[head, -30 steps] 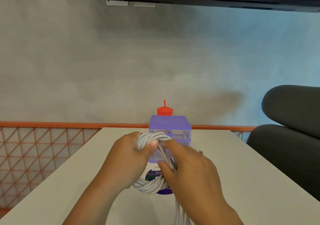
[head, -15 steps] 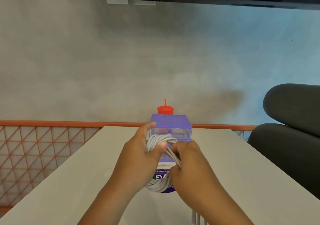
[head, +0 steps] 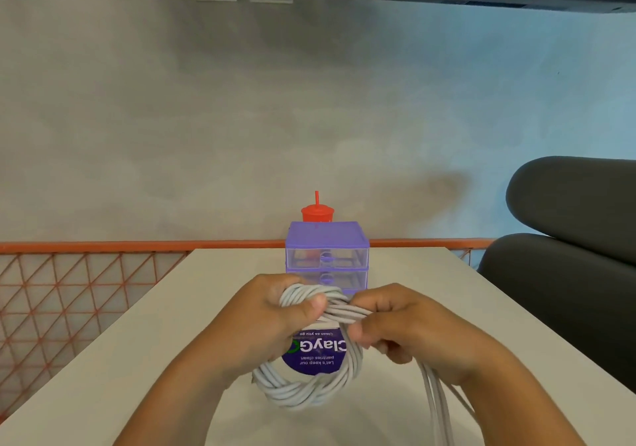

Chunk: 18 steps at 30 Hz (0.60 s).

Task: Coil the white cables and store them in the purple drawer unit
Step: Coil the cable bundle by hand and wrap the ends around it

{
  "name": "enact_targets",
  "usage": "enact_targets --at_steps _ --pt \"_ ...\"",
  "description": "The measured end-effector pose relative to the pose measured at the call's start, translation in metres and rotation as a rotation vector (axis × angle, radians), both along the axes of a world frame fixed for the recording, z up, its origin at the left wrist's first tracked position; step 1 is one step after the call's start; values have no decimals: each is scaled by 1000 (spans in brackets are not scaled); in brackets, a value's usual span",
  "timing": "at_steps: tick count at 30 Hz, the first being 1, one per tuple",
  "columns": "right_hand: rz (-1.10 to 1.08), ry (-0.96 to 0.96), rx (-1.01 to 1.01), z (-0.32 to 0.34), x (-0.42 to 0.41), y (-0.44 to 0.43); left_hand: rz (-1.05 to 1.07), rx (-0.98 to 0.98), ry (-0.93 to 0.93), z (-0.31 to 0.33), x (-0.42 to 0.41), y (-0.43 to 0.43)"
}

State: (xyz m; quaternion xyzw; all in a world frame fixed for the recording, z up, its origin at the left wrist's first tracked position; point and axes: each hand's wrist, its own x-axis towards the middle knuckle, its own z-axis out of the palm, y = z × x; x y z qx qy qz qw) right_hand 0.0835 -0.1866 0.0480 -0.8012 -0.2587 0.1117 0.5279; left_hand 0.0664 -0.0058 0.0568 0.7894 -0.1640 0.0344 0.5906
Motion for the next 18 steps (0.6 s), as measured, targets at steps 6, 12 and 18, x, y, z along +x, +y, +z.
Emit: enact_targets --at_steps 6,12,18 --pt "-50 -197 -185 8 -4 -7 -81 9 70 0 0 3" --pt "-474 -826 -436 5 1 -7 -74 -25 196 -8 9 10" --pt "-414 -1341 -279 -22 24 -17 -301 -51 275 -4 -1 6"
